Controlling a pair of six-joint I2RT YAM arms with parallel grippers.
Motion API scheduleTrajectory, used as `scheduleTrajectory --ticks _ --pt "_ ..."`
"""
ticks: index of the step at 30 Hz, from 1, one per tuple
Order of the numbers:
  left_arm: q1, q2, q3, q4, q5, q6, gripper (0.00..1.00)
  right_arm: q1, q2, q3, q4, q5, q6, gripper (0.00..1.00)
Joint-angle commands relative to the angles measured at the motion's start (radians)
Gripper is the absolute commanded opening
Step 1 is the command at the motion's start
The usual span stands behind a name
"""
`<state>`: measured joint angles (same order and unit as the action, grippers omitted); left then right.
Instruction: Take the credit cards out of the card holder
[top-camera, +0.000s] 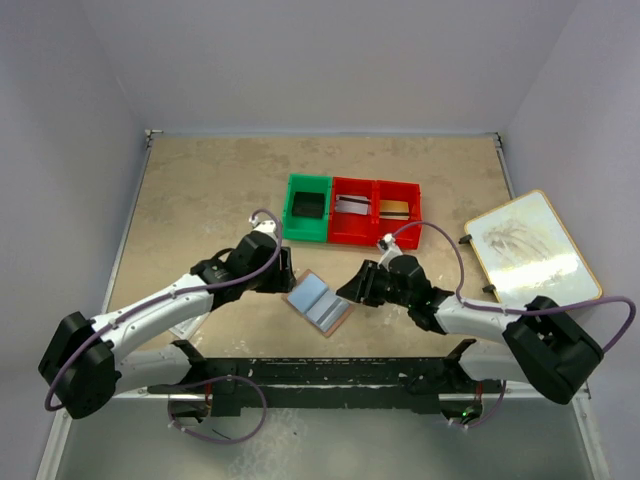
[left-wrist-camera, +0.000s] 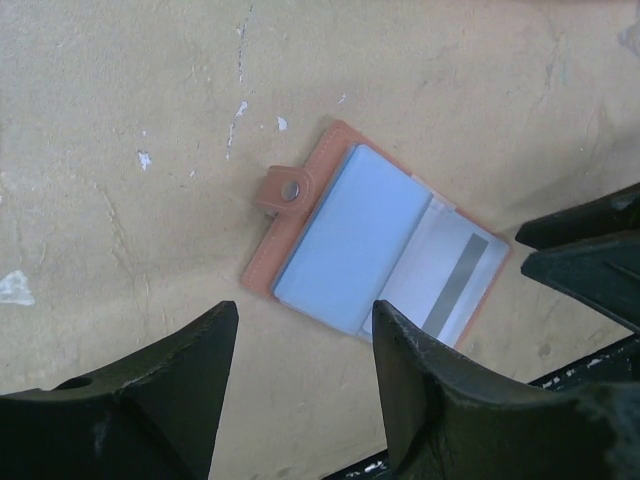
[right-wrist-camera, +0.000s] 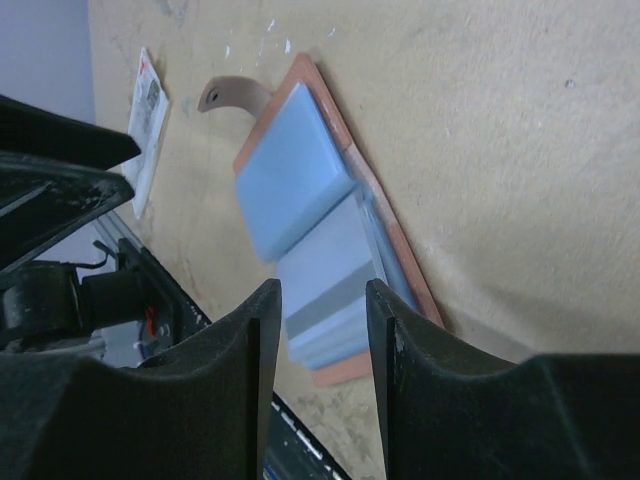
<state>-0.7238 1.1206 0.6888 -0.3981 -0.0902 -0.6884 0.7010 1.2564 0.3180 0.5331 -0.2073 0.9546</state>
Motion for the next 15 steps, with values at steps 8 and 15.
scheduleTrajectory --ticks 8,15 --pt "-0.068 0.147 0.019 0.139 -0.043 -0.003 0.53 0.0 -0.141 -0.108 0.105 -0.072 0.113 0.44" --pt "-0.081 0.204 0.015 0.148 -0.062 -0.014 0.53 0.002 -0.093 -0.11 0.125 -0.115 0.108 0.46"
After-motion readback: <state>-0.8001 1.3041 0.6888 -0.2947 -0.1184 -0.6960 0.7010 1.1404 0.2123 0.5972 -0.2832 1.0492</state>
